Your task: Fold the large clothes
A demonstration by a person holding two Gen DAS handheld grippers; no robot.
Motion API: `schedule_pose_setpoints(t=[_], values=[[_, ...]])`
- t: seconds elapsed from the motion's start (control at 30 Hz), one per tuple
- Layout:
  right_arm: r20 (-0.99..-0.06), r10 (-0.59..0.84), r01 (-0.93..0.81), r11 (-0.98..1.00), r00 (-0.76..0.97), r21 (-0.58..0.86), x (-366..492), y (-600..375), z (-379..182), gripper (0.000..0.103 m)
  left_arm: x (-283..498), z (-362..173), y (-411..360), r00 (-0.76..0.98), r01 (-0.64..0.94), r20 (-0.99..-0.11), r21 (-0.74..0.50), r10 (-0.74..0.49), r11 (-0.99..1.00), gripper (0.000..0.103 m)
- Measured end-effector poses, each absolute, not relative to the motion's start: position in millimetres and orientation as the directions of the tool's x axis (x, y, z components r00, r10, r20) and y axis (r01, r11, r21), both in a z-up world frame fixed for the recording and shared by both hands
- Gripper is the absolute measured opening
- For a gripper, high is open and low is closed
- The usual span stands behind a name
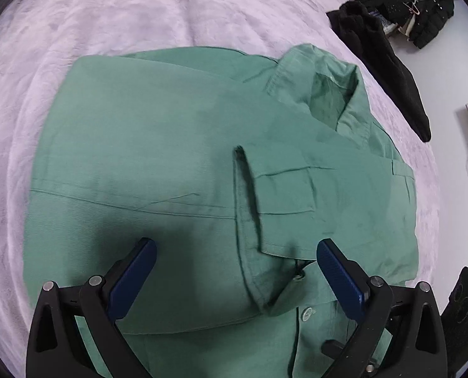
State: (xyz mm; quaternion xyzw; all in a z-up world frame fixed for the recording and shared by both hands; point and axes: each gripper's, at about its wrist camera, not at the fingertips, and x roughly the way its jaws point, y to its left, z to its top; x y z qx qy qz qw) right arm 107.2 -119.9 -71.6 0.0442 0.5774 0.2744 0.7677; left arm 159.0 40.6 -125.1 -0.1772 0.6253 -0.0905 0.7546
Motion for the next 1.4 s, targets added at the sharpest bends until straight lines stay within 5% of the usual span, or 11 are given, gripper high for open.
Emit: schedule_pose_setpoints(t=[0.23,0.5,0.67,0.7,0.73,0.77,0.8,1.17,1.27,1.3,1.4], values=[[-0.808,0.536,0.083,0.819,0.246,0.568,86,-275,-78,0.061,185,-125,1,0.193,-0.023,-0.905,-0.39,-0.379,0.92,0.102],[-0.765,0.446,0.211,0.783,0.464,0.585,126,-384,-51,0.065,213,-124,-8,0.219,-0.012,-0.916,-0.346,-0.335,0.938,0.097],[-0.76,0.479,0.305,0.716,0.439,0.627,190,-420,-95,0.065,215,-133,-6,0.211,-0.024,-0.926,-0.324,-0.312,0.946,0.021],[-0.763,0.497,0.326,0.701,0.413,0.634,200,-422,-108,0.064,214,-130,-5,0.216,-0.024,-0.914,-0.357,-0.344,0.934,0.019],[-0.773,0.505,0.349,0.696,0.384,0.627,207,-421,-119,0.056,213,-122,-6,0.241,-0.01,-0.91,-0.349,-0.337,0.937,0.019],[-0.775,0.51,0.349,0.697,0.372,0.626,211,-417,-125,0.01,212,-114,-8,0.266,0.016,-0.905,-0.339,-0.331,0.941,0.019],[-0.773,0.517,0.327,0.706,0.368,0.628,214,-414,-125,0.004,213,-105,-11,0.289,0.047,-0.901,-0.325,-0.325,0.944,0.019],[-0.817,0.4,0.302,0.787,0.415,0.539,215,-430,-119,0.006,237,-124,-11,0.274,0.046,-0.931,-0.238,-0.242,0.97,0.033],[-0.809,0.399,0.333,0.763,0.432,0.554,195,-437,-105,0.042,226,-115,1,0.283,0.017,-0.945,-0.165,-0.162,0.986,0.075],[-0.788,0.42,0.332,0.741,0.449,0.584,185,-439,-99,0.057,220,-111,7,0.291,0.019,-0.944,-0.157,-0.156,0.987,0.075],[-0.692,0.527,0.315,0.633,0.494,0.707,136,-442,-81,0.06,206,-106,21,0.273,0.011,-0.945,-0.184,-0.18,0.983,0.075]])
